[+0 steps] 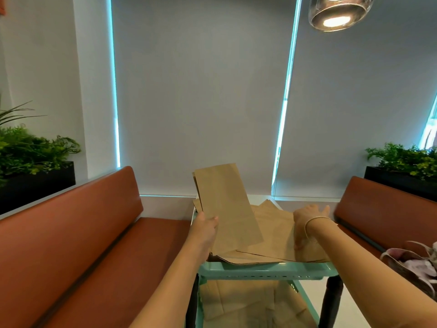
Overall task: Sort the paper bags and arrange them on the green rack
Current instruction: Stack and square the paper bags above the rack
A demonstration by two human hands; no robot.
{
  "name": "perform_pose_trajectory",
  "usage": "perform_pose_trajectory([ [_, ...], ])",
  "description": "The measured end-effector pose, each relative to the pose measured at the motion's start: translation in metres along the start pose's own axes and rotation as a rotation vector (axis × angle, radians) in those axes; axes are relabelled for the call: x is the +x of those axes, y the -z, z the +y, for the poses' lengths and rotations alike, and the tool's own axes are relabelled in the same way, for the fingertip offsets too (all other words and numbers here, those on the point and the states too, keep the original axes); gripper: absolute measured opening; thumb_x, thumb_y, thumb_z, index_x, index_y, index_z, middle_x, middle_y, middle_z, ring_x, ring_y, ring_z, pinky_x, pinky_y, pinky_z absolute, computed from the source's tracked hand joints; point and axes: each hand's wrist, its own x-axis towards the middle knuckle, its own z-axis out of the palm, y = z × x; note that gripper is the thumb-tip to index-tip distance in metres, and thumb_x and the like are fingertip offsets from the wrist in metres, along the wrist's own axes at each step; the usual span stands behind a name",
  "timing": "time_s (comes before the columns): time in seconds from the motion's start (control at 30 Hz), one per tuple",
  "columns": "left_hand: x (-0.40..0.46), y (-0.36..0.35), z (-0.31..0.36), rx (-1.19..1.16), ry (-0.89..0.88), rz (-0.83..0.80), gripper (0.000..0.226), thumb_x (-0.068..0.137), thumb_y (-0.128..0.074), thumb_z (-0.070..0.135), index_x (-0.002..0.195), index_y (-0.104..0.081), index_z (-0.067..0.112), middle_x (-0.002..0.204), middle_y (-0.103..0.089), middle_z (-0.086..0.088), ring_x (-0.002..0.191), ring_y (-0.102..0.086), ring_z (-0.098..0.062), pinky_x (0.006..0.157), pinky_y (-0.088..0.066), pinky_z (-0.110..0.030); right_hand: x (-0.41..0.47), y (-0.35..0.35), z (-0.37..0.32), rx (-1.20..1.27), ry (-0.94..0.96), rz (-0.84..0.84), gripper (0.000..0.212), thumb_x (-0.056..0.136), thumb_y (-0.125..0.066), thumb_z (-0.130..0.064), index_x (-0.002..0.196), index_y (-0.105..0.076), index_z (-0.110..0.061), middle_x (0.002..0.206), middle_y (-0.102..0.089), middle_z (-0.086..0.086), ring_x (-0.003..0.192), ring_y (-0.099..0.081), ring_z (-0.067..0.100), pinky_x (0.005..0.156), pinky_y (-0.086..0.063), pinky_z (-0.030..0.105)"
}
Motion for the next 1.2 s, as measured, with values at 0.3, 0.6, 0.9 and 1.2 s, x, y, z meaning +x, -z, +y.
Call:
perform_pose_trajectory([
  [0.3, -0.002, 0.0, 0.001, -0.022, 0.007, 0.001, 0.022, 0.1, -0.042, 0.016, 0.12, -0.049, 0.018, 0.113, -0.061, -0.006, 0.102, -0.059, -0.024, 0.083, -0.052, -0.042, -0.003, 0.018, -0.002, 0.144, 0.033, 0.265, 0.021, 0.091, -0.049, -0.014, 0.107, -0.062, -0.014, 0.089, -0.054, 0.002, 0.09, -0.056, 0.02, 0.093, -0.045, 0.035],
  [0.6, 0.0, 0.0, 0.001, -0.078, -0.022, 0.037, 0.022, 0.099, -0.039, 0.008, 0.114, -0.053, 0.015, 0.109, -0.063, -0.007, 0.101, -0.06, -0.025, 0.079, -0.052, -0.037, -0.027, 0.059, 0.006, 1.156, -0.111, 0.738, 0.018, 0.092, -0.046, -0.012, 0.106, -0.058, -0.011, 0.106, -0.062, 0.01, 0.093, -0.059, 0.03, 0.077, -0.052, 0.038],
  [0.9, -0.001, -0.001, 0.002, -0.114, -0.019, 0.104, 0.028, 0.098, -0.039, 0.006, 0.124, -0.049, 0.011, 0.111, -0.061, -0.009, 0.106, -0.057, -0.027, 0.095, -0.048, -0.047, -0.038, -0.002, -0.075, 1.836, -0.128, 0.298, 0.016, 0.094, -0.046, -0.011, 0.097, -0.062, -0.009, 0.084, -0.057, 0.006, 0.075, -0.051, 0.019, 0.067, -0.046, 0.033],
  [1.2, -0.005, 0.0, 0.005, -0.215, -0.047, 0.063, 0.016, 0.098, -0.041, 0.011, 0.096, -0.057, 0.012, 0.1, -0.065, -0.011, 0.097, -0.062, -0.027, 0.087, -0.052, -0.045, -0.046, -0.016, -0.109, 1.855, -0.059, 0.137, 0.021, 0.091, -0.048, -0.013, 0.111, -0.054, -0.015, 0.102, -0.061, 0.008, 0.085, -0.058, 0.023, 0.066, -0.055, 0.036],
])
